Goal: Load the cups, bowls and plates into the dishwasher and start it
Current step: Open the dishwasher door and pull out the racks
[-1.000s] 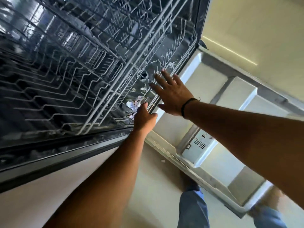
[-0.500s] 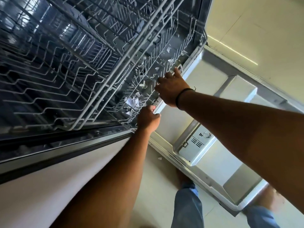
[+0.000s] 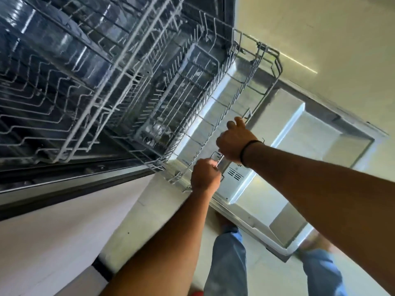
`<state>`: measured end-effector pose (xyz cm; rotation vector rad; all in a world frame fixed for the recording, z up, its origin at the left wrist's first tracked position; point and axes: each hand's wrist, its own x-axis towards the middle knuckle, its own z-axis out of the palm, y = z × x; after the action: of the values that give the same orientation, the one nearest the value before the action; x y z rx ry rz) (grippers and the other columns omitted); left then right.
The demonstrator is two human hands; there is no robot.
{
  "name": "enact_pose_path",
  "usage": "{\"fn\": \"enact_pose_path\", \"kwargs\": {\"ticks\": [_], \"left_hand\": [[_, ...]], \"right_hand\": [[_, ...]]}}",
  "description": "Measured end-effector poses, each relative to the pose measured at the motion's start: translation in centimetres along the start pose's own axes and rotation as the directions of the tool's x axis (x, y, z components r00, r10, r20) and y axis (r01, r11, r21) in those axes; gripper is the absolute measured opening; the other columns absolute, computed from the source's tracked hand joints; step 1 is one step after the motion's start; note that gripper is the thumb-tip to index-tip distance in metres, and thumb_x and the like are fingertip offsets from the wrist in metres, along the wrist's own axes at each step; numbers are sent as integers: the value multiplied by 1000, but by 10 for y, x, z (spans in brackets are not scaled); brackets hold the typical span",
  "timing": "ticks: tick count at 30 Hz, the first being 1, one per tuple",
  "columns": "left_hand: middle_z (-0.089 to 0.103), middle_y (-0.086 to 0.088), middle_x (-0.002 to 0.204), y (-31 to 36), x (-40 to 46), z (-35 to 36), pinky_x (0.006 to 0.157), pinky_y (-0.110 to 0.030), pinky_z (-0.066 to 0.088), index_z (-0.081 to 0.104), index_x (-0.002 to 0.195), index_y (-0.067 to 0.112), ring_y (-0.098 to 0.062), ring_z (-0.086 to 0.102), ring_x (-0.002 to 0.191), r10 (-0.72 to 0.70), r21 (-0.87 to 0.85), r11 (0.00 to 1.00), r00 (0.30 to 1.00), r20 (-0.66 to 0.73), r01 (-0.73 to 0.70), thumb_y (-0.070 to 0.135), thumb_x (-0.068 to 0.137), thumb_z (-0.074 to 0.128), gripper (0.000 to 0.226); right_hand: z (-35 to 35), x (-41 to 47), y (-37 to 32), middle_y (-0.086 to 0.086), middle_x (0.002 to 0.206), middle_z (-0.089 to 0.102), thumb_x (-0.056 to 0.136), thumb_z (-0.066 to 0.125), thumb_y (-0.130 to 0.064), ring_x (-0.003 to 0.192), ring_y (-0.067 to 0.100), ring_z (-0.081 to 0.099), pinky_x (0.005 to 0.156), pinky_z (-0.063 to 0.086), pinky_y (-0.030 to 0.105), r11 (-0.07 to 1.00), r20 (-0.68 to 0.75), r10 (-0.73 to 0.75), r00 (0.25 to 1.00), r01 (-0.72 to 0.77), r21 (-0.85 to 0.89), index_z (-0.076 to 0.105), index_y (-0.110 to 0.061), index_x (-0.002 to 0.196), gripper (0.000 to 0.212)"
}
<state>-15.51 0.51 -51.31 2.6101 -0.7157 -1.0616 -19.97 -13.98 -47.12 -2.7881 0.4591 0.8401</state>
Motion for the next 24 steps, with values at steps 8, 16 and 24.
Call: {"fn": "enact_pose_path", "kwargs": {"ticks": [8, 16, 24], "left_hand": [[74, -17, 90, 27, -47, 53, 69, -33, 54, 77, 88, 4, -34, 70, 85, 123, 135, 980, 977, 174, -148, 4, 79, 49, 29], [43, -14, 136, 56, -94, 104, 85, -40, 54, 76, 106, 19, -34, 50, 116, 234, 383, 861, 930, 285, -334, 8, 90, 59, 26], [28, -9, 163, 85, -138, 152, 94, -42, 53, 73, 98, 8, -32, 50, 132, 217, 351, 854, 877, 429, -384, 3, 88, 52, 23]], "right_hand": [[51, -76, 24, 4, 111, 70, 98, 49, -20, 119, 32, 52, 117, 20, 52, 995, 48, 60, 997, -64, 72, 67, -21, 107, 20], [105, -144, 47, 0, 105, 72, 97, 51, -21, 120, 31, 52, 119, 15, 53, 991, 113, 97, 989, -106, 78, 70, -22, 102, 19], [143, -205, 71, 1, 106, 71, 96, 50, -17, 121, 31, 50, 121, 12, 52, 984, 165, 121, 979, -140, 111, 68, -22, 101, 20]]}}
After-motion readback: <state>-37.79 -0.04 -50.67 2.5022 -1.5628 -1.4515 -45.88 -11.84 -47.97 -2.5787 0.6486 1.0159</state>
